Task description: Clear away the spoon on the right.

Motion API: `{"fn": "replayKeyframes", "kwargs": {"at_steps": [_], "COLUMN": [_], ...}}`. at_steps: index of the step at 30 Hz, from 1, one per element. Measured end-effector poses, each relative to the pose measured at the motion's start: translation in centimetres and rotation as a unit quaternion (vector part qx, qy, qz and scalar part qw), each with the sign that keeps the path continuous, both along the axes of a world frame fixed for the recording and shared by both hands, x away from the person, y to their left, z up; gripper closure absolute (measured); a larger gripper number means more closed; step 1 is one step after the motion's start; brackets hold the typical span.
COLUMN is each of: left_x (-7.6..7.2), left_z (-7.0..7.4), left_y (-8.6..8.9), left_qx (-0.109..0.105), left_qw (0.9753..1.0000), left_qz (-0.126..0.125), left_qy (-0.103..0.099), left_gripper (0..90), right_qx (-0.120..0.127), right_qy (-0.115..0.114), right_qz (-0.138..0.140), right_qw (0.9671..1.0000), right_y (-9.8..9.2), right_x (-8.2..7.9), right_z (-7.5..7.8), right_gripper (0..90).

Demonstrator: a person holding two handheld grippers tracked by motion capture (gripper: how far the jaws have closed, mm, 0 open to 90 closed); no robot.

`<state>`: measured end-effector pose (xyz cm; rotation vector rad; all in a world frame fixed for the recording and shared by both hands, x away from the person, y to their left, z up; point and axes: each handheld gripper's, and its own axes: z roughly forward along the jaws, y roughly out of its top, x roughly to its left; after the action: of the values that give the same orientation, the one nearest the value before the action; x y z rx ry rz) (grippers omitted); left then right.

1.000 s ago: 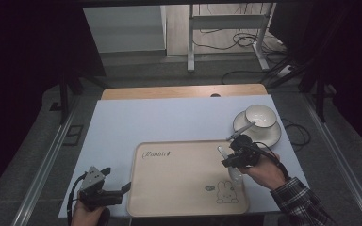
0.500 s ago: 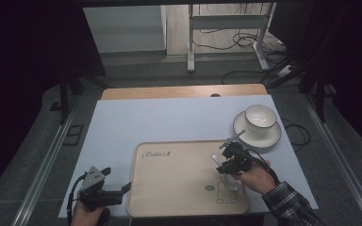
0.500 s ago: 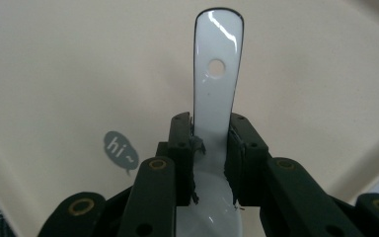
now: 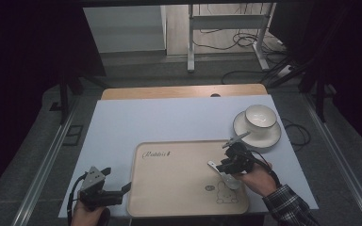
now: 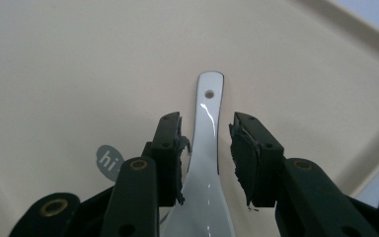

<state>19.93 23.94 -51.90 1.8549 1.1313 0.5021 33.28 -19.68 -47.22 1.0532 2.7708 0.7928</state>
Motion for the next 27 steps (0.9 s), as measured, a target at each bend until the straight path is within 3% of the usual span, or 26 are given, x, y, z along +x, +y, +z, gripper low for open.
{"fn": "replayKeyframes", "kwargs": {"at_steps": [5,8,11,18,27], "left_x": [0.0,0.0,0.0,0.0,0.0], "left_z": [0.0,0.0,0.0,0.0,0.0], "left_y": [0.0,0.0,0.0,-0.1,-0.1], "left_qx": [0.0,0.001,0.002,0.003,0.005], "left_qw": [1.0,1.0,1.0,1.0,1.0], "left_qz": [0.0,-0.001,-0.001,-0.002,-0.002], "left_qy": [0.0,0.0,-0.001,-0.001,-0.001], "left_gripper": [4.1,4.1,4.2,4.3,4.3], "right_qx": [0.008,0.013,0.01,0.022,0.01], "right_qy": [-0.026,-0.062,-0.074,-0.074,-0.07], "right_qz": [0.019,0.04,0.043,0.025,0.029], "right_qw": [0.9995,0.9972,0.9963,0.9967,0.9971], "right_y": [0.1,0.5,0.7,0.9,0.9], "right_x": [-0.8,-1.5,-1.7,-1.8,-1.9], "right_z": [0.0,-0.2,-0.3,-1.3,-2.6], "right_gripper": [74.7,84.1,87.4,89.9,89.9]}}
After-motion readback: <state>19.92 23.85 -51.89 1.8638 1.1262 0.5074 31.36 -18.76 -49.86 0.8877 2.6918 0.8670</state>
